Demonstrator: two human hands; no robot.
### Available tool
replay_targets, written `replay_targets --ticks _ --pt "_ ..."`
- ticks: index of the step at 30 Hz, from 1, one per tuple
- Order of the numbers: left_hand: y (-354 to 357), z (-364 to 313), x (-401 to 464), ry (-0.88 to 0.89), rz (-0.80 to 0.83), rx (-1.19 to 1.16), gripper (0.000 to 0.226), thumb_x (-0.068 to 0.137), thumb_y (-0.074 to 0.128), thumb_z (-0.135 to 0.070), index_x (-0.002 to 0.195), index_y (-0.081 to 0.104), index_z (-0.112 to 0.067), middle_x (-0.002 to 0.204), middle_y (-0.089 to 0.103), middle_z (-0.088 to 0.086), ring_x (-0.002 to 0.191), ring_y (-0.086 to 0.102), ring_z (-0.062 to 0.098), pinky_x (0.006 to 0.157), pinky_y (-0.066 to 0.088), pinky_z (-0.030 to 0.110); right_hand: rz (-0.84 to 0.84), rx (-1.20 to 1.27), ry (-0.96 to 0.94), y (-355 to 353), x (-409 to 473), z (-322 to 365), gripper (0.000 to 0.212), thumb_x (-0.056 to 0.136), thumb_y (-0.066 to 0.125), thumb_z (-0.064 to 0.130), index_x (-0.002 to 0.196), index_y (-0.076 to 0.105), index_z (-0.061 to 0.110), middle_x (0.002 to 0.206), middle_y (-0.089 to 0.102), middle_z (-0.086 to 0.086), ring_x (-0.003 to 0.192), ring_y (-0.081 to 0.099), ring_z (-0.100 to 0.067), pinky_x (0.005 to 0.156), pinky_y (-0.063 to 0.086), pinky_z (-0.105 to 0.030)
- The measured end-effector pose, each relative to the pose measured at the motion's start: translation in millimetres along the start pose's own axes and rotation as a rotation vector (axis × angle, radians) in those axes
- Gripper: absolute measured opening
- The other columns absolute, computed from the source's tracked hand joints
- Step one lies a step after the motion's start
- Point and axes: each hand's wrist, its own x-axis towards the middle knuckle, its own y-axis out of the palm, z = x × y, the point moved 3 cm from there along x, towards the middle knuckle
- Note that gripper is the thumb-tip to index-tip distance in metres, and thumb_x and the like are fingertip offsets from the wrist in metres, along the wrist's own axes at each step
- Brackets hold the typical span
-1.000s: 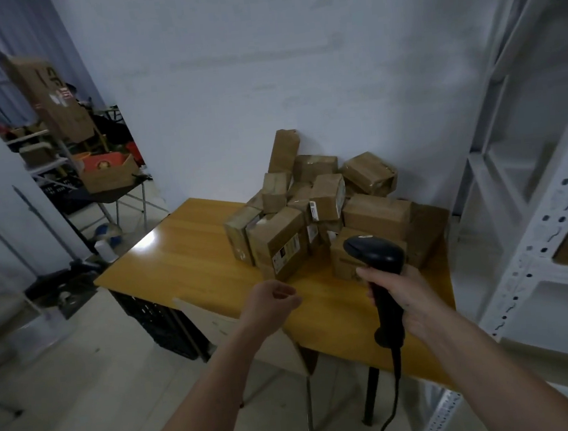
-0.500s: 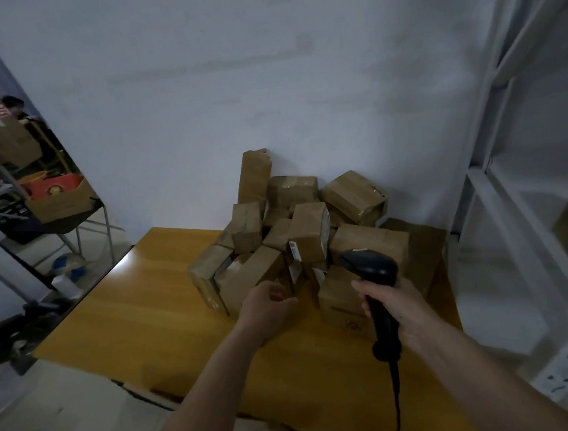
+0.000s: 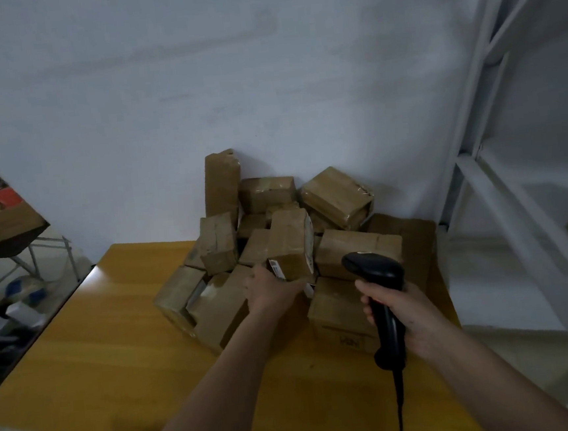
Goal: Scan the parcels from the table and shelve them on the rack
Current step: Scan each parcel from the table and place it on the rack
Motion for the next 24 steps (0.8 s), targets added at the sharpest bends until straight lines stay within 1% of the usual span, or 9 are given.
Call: replay_targets --ticks 2,3,6,8,10,15,18,21,24 --pt "2 -14 8 -0.013 -0.018 0.072 0.103 0.07 0.082 -0.042 0.147 0.022 -0.009 0.15 0.026 0.017 0.138 0.028 0.035 0.106 0.037 0.047 -0.027 -0.002 -0.005 -3 1 0 0.03 0.076 0.079 0.018 0.099 0.067 0.002 0.073 0.064 -0.008 0.071 0.061 -0.022 0.07 0.051 -0.032" --pt "5 -20 13 -0.016 -0.022 0.1 0.103 0.072 0.081 -0.044 0.147 0.02 -0.008 0.151 0.022 0.018 0.14 0.024 0.035 0.107 0.035 0.047 -0.044 -0.004 -0.008 -5 1 1 0.031 0.076 0.079 0.019 0.1 0.067 0.003 0.072 0.063 -0.008 0.07 0.061 -0.022 0.07 0.05 -0.032" --pt "12 -32 30 -0.046 -0.024 0.148 0.111 0.069 0.08 -0.052 0.148 0.016 -0.008 0.154 0.017 0.019 0.142 0.019 0.037 0.109 0.032 0.05 -0.101 -0.041 -0.024 -7 2 2 0.035 0.075 0.079 0.027 0.101 0.066 0.008 0.072 0.061 -0.007 0.072 0.059 -0.023 0.075 0.047 -0.036" --pt "16 -37 41 -0.048 -0.03 0.158 0.118 0.068 0.08 -0.054 0.151 0.01 -0.01 0.156 0.013 0.019 0.144 0.014 0.037 0.112 0.027 0.051 -0.142 -0.064 -0.032 -5 2 3 0.035 0.075 0.079 0.031 0.101 0.066 0.012 0.078 0.063 -0.007 0.079 0.06 -0.025 0.077 0.045 -0.036" --pt "21 -39 52 -0.031 -0.036 0.137 0.121 0.066 0.081 -0.054 0.152 0.007 -0.011 0.156 0.014 0.019 0.144 0.013 0.037 0.113 0.025 0.052 -0.178 -0.078 -0.035 -1 3 2 0.035 0.074 0.079 0.034 0.101 0.066 0.015 0.085 0.063 -0.007 0.086 0.06 -0.026 0.076 0.044 -0.035" --pt "22 -32 73 -0.04 -0.028 0.097 0.115 0.066 0.082 -0.052 0.148 0.016 -0.006 0.152 0.025 0.019 0.141 0.024 0.037 0.111 0.029 0.051 -0.246 -0.071 -0.023 9 9 0 0.038 0.073 0.08 0.033 0.102 0.065 0.014 0.088 0.063 -0.008 0.086 0.059 -0.026 0.071 0.044 -0.033" --pt "16 -26 78 -0.041 -0.032 0.053 0.112 0.065 0.083 -0.052 0.145 0.021 -0.004 0.148 0.032 0.017 0.136 0.033 0.035 0.108 0.036 0.051 -0.261 -0.064 -0.022 17 14 -1 0.037 0.074 0.079 0.032 0.103 0.064 0.015 0.094 0.064 -0.01 0.089 0.059 -0.027 0.075 0.044 -0.034" --pt "10 -16 85 -0.063 -0.01 -0.076 0.112 0.06 0.087 -0.051 0.143 0.026 -0.004 0.142 0.039 0.016 0.129 0.042 0.035 0.1 0.045 0.048 -0.274 -0.069 -0.018 25 19 -2 0.04 0.074 0.08 0.034 0.107 0.063 0.019 0.098 0.064 -0.009 0.096 0.059 -0.029 0.082 0.045 -0.037" --pt "3 -4 88 -0.102 0.055 -0.298 0.106 0.054 0.092 -0.044 0.137 0.04 -0.005 0.133 0.05 0.013 0.12 0.051 0.032 0.093 0.05 0.042 -0.271 -0.061 -0.029 33 23 -1 0.042 0.075 0.079 0.033 0.111 0.063 0.018 0.1 0.063 -0.008 0.102 0.057 -0.03 0.089 0.043 -0.041"
